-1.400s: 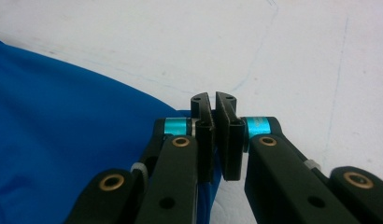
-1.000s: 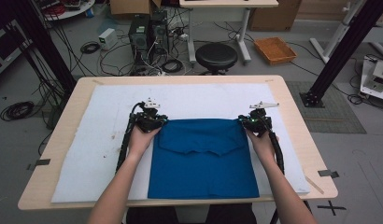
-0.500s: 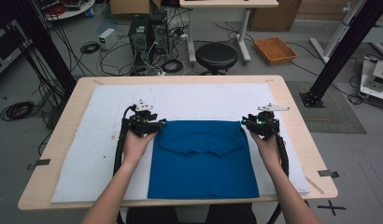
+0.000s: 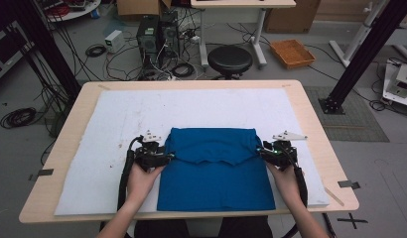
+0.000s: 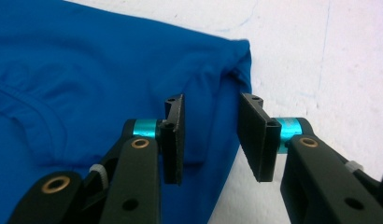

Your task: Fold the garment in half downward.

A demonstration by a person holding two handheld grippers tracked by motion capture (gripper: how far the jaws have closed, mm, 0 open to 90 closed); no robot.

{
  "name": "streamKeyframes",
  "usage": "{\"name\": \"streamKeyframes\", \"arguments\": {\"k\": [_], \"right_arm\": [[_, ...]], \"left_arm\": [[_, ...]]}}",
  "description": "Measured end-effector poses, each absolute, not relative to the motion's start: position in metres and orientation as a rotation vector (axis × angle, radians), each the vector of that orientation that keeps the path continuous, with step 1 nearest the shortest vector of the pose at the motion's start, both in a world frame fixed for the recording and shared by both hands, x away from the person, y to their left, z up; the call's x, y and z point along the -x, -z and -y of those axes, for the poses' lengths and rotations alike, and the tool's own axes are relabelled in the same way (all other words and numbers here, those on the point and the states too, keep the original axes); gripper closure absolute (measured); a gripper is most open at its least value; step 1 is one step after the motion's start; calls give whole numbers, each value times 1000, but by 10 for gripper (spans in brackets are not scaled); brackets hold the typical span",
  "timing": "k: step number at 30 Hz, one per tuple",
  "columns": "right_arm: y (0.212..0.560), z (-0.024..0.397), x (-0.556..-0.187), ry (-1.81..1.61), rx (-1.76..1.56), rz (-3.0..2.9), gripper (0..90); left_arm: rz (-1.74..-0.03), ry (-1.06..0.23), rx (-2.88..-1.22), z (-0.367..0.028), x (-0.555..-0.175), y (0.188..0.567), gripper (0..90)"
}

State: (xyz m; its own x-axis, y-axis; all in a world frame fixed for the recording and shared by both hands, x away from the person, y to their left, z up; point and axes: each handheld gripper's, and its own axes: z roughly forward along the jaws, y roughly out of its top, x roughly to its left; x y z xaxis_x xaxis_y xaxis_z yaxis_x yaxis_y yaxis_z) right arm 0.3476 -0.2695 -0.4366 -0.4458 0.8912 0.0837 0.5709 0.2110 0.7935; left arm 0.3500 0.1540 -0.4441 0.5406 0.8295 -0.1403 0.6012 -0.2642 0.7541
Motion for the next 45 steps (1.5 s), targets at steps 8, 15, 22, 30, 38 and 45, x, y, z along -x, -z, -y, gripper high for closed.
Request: {"name": "streamKeyframes", "arguments": {"k": [8, 15, 22, 30, 38, 45], "right_arm": [[441, 270, -346, -1142, -1403, -2122, 642], [447, 261, -351, -1085, -1347, -2199, 876], [442, 263, -348, -1116, -1325, -2187, 890], [427, 267, -338, -1171, -1316, -2173, 890], [417, 274, -311, -1205, -1302, -2199, 891], [416, 281, -271, -1222, -1278, -2233, 890]], "left_arm": [[-1169, -358, -1967, -153, -352, 446, 588], [-1140, -373, -1991, -151, -352, 447, 767], [-1131, -368, -1968, -153, -352, 444, 856], [-1116, -311, -1919, -158, -345, 431, 856], [-1046, -230, -1916, -161, -312, 416, 856], [-1017, -149, -1924, -170, -268, 418, 856]]}}
